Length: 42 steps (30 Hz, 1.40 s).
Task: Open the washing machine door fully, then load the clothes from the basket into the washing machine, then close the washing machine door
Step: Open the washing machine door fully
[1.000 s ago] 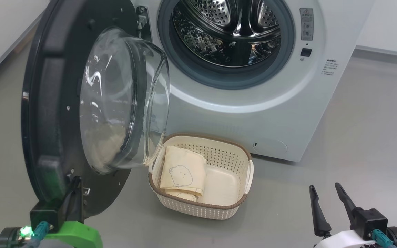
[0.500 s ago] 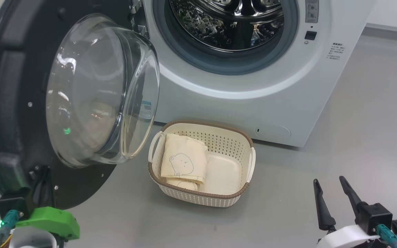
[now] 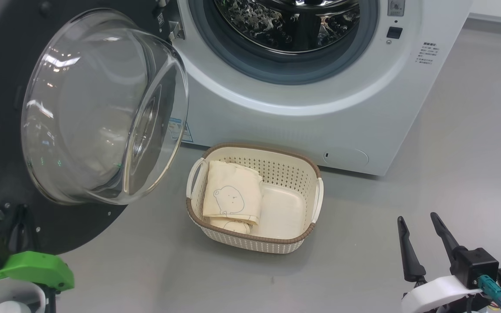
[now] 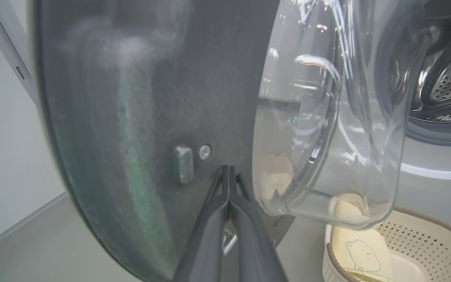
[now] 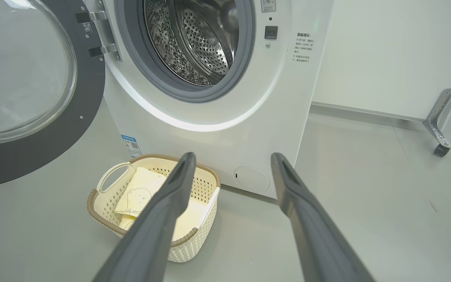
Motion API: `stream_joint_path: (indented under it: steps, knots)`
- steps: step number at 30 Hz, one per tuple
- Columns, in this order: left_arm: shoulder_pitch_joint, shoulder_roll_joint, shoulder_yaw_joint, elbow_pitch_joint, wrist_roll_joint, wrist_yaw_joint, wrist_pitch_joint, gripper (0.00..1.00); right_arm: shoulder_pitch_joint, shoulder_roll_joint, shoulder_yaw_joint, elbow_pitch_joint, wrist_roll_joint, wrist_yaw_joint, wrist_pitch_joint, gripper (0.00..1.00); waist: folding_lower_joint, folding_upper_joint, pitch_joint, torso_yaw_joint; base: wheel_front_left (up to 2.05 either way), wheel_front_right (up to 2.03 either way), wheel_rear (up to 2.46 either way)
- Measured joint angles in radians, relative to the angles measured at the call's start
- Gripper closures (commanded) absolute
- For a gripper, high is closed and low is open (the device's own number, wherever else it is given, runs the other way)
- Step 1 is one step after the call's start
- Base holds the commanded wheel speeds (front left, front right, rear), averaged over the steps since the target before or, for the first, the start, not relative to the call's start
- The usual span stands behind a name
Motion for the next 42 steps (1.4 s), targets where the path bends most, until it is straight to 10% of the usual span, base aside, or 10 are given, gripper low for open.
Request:
stream_joint_path:
  steps: [42]
  knots:
    - [0.043, -0.059, -0.018, -0.007, 0.005, -0.032, -0.114, 1.00, -0.021, 0.006, -0.011, 0.012, -0.016, 0.015, 0.000, 0.00, 0.0000, 0.0000, 0.001, -0.004, 0.00, 0.00, 0.00]
